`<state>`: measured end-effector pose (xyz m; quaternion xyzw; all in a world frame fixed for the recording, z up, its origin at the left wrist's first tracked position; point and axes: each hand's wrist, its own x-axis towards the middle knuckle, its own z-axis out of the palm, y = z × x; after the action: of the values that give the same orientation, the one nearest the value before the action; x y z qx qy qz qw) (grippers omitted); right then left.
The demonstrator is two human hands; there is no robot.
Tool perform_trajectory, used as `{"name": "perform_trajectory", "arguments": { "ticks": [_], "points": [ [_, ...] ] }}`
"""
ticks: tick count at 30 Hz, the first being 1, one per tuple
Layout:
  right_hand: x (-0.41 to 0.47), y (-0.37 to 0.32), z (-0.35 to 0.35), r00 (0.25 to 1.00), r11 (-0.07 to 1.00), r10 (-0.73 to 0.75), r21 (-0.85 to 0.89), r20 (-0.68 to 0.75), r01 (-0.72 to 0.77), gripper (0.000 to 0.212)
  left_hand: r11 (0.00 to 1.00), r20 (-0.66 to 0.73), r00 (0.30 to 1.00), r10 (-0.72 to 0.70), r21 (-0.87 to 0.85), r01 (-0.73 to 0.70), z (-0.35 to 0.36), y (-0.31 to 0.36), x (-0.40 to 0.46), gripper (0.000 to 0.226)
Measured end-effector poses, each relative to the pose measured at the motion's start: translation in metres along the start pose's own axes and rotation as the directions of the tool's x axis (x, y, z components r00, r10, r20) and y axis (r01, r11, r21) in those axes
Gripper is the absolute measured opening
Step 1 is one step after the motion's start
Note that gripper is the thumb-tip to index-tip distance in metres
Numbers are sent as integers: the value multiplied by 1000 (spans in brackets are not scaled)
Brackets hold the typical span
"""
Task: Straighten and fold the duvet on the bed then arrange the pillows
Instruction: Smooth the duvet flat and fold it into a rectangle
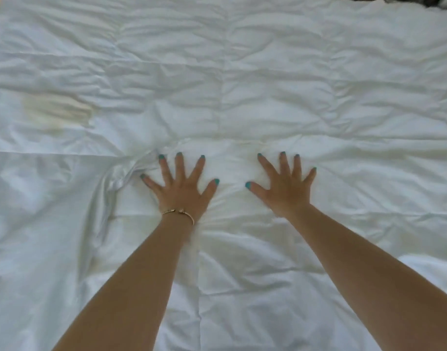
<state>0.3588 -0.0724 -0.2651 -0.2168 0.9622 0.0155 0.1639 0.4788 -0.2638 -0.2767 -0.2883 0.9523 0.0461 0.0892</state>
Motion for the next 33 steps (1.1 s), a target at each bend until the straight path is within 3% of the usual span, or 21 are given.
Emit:
{"name": "perform_trajectory", "arguments": {
  "ticks": [5, 11, 25, 33],
  "points": [
    [24, 0, 25, 999, 1000, -24, -18, -41, 24, 75, 999, -84, 996, -33, -1, 33, 38, -12, 22, 71],
    [44, -2, 39, 999, 998, 4, -56, -45, -6, 78, 999, -59, 998, -25, -50, 22, 64, -5, 48, 71],
    [56, 6, 72, 974, 999, -52, -15, -221, 50, 72, 999, -121, 992, -25, -32, 21, 72, -7, 55, 70],
    [62, 9, 89, 989, 996, -74, -58, -126, 67, 70, 999, -190, 982, -25, -34, 19, 68, -1, 49, 67]
  ]
}}
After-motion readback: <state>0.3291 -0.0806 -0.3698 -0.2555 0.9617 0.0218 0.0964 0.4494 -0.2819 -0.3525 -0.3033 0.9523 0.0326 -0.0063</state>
